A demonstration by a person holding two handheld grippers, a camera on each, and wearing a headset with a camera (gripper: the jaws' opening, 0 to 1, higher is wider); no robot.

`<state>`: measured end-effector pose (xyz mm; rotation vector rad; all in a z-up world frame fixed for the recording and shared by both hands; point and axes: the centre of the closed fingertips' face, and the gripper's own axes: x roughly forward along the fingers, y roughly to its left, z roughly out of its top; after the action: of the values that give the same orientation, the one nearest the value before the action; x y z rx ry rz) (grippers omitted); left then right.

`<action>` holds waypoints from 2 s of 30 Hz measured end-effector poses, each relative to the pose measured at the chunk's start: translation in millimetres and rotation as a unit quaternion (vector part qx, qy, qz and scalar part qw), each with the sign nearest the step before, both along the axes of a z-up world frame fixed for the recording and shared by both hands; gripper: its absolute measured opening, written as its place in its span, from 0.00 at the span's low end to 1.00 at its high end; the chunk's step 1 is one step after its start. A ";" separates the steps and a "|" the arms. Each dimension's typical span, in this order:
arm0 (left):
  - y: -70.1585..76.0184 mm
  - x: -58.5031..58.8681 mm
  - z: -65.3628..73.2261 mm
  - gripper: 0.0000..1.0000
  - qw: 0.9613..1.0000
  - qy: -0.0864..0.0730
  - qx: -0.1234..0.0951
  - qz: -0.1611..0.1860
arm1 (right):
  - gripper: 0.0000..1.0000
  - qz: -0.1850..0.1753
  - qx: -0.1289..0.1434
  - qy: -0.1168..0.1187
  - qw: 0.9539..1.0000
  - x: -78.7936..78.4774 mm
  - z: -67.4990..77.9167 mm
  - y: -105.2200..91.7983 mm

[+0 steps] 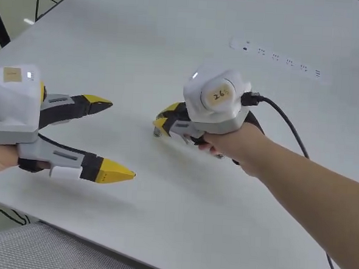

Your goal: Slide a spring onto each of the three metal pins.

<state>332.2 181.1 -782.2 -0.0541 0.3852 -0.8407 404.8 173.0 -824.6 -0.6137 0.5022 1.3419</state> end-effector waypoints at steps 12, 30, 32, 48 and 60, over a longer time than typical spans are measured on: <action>-2.3 1.9 4.1 0.91 1.000 -0.003 0.000 -0.003 | 0.20 -0.005 0.001 0.014 1.000 -2.8 3.0 0.3; -11.1 8.5 14.2 0.90 1.000 -0.008 0.014 -0.013 | 0.26 -0.021 0.048 0.006 0.999 -11.7 46.8 -22.4; -13.7 8.6 15.6 0.90 1.000 -0.010 0.018 -0.017 | 0.27 -0.020 0.054 0.004 0.998 -15.0 52.0 -26.4; -32.7 16.2 32.6 0.89 0.999 -0.018 0.012 -0.035 | 0.45 -0.086 0.132 0.028 0.987 -27.3 73.3 -77.4; -51.1 17.1 35.9 0.90 0.999 -0.017 0.007 -0.048 | 0.66 -0.146 0.170 0.025 0.974 -31.6 75.2 -126.2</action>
<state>349.3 130.0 -746.2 -0.0079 0.3650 -0.9329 373.2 46.9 -749.4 -0.2130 0.3751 1.1293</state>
